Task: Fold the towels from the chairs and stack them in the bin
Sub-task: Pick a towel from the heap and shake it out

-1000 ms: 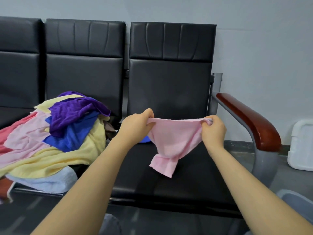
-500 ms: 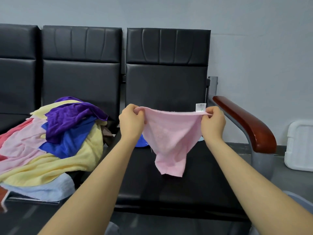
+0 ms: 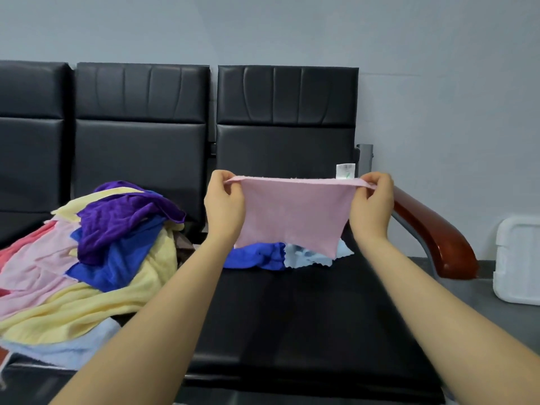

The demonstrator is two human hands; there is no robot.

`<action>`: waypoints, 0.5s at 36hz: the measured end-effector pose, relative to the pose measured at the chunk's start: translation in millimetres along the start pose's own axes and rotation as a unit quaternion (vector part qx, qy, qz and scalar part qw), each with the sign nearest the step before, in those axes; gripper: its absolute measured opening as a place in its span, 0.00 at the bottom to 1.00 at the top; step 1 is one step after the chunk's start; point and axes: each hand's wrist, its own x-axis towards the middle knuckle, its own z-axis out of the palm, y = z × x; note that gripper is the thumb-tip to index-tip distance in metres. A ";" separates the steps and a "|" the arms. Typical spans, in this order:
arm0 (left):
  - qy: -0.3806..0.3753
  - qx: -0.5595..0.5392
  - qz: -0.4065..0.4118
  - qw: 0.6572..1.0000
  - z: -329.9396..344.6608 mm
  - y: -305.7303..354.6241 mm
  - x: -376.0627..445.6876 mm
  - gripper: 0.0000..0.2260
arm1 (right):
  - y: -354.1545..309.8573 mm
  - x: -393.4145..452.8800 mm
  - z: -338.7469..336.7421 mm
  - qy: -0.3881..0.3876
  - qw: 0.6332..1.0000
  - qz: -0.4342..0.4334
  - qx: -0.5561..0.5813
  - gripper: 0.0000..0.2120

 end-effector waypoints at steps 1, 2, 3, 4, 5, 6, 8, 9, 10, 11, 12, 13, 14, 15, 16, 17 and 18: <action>0.000 0.001 -0.005 1.000 -2.6 -3.1 -5.1 0.04 | 1.4 -4.6 -1.5 -0.005 1.000 0.007 0.004 0.07; -0.002 0.003 -0.011 1.000 -5.4 -6.5 -10.5 0.04 | 2.5 -9.2 -3.6 -0.009 1.000 0.014 0.008 0.07; -0.003 0.005 -0.016 1.000 -7.3 -9.5 -15.1 0.04 | 4.0 -12.3 -5.3 -0.011 1.000 0.019 0.009 0.07; -0.001 0.009 -0.024 1.000 -9.6 -12.1 -20.3 0.05 | 4.9 -16.2 -7.5 -0.013 1.000 0.025 0.006 0.07; 0.002 0.016 -0.036 0.999 -12.5 -14.2 -26.4 0.05 | 6.2 -20.9 -10.4 -0.017 0.999 0.031 0.000 0.07; 0.006 0.024 -0.047 0.999 -14.0 -15.7 -30.3 0.05 | 7.9 -23.4 -11.5 -0.021 0.999 0.036 -0.008 0.08; 0.008 0.049 -0.078 0.996 -17.4 -20.0 -40.6 0.05 | 12.6 -32.2 -14.2 -0.031 0.998 0.050 -0.032 0.09; 0.005 0.065 -0.091 0.994 -18.3 -22.2 -44.4 0.06 | 16.1 -35.2 -14.1 -0.030 0.997 0.059 -0.050 0.09; -0.002 0.083 -0.100 0.992 -19.0 -25.5 -48.7 0.06 | 20.1 -39.3 -14.5 -0.030 0.994 0.072 -0.074 0.09; -0.011 0.105 -0.106 0.989 -19.5 -28.8 -52.8 0.07 | 23.6 -43.9 -14.9 -0.034 0.990 0.088 -0.105 0.10; -0.022 0.128 -0.112 0.985 -19.6 -32.3 -55.9 0.07 | 27.2 -48.1 -15.3 -0.043 0.984 0.100 -0.138 0.10; -0.033 0.150 -0.124 0.980 -18.8 -35.9 -58.5 0.07 | 31.7 -51.9 -15.3 -0.053 0.978 0.108 -0.169 0.10; -0.045 0.170 -0.140 0.974 -18.2 -39.4 -60.9 0.08 | 35.6 -55.8 -16.0 -0.061 0.973 0.115 -0.192 0.09; -0.060 0.192 -0.159 0.967 -17.8 -43.1 -62.0 0.08 | 39.3 -58.6 -16.2 -0.069 0.968 0.122 -0.207 0.09; -0.080 0.214 -0.179 0.957 -16.9 -47.4 -63.2 0.08 | 43.5 -61.4 -16.8 -0.078 0.963 0.131 -0.221 0.09; -0.100 0.236 -0.197 0.946 -15.9 -52.8 -63.8 0.08 | 48.4 -63.1 -17.2 -0.090 0.958 0.141 -0.233 0.09; -0.121 0.256 -0.214 0.935 -15.0 -58.4 -64.6 0.08 | 54.2 -64.1 -17.2 -0.107 0.953 0.154 -0.238 0.10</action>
